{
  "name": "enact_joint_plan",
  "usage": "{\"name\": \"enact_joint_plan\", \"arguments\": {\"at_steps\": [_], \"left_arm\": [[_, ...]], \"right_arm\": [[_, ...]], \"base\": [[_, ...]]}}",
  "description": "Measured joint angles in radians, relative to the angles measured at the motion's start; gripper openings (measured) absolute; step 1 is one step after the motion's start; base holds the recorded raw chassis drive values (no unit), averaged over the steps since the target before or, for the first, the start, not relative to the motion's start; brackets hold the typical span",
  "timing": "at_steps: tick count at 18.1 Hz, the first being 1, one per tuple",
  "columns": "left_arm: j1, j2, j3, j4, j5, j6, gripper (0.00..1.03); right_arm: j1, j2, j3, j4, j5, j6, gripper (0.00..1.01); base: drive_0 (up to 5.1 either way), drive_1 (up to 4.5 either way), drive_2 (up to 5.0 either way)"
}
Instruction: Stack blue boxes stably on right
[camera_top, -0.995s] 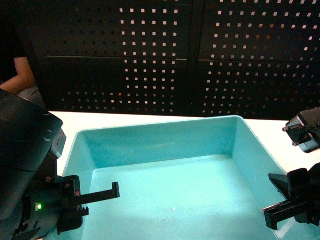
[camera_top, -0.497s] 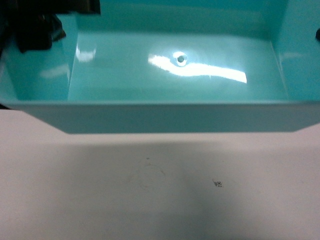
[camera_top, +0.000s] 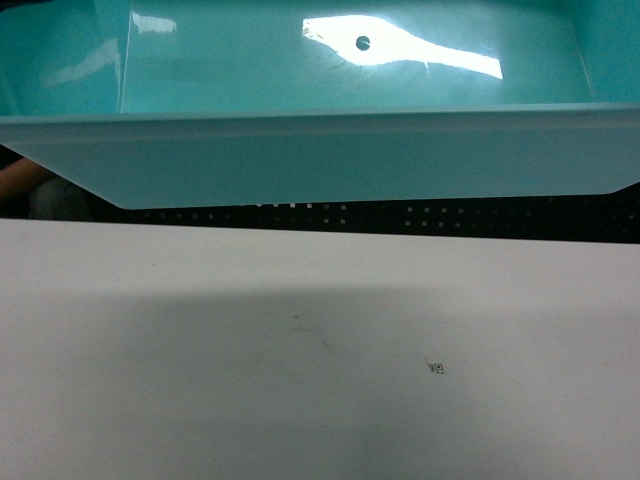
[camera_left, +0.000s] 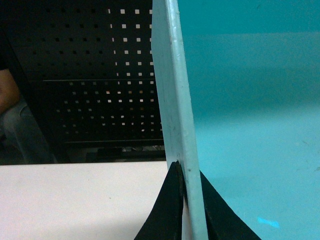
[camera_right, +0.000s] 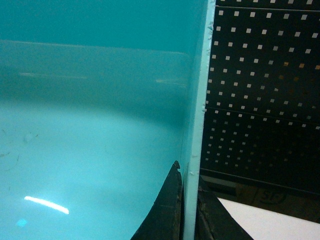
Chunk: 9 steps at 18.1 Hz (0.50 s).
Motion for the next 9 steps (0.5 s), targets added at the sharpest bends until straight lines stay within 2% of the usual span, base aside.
{"name": "enact_joint_plan", "arguments": {"at_steps": [4, 9], "left_arm": [[-0.006, 0.008, -0.066, 0.131, 0.011, 0.016, 0.02], [-0.006, 0.008, -0.066, 0.132, 0.012, 0.023, 0.02]], "right_arm": [[-0.006, 0.008, -0.012, 0.023, -0.002, -0.010, 0.02], [-0.006, 0.009, -0.017, 0.024, -0.002, -0.010, 0.02]], "base": [[0.0, 0.00, 0.0], [-0.7, -0.72, -0.7]]}}
